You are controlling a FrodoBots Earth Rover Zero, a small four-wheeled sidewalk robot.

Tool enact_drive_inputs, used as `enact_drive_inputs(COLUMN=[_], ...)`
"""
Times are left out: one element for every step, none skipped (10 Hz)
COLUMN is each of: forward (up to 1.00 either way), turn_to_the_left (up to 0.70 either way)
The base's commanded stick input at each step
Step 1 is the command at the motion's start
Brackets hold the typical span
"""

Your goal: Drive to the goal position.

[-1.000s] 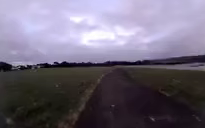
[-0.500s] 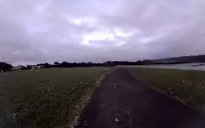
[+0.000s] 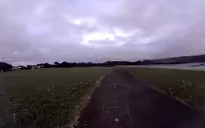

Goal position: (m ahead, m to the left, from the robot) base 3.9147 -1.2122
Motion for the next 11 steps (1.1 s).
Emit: enact_drive_inputs(forward=[0.0,0.0,0.0,0.0,0.0,0.0,0.01,0.25,0.48,0.48,0.46], turn_to_the_left=[0.28,0.4,0.46,0.21,0.0,0.0,0.0,0.0,0.0,0.0,0.0])
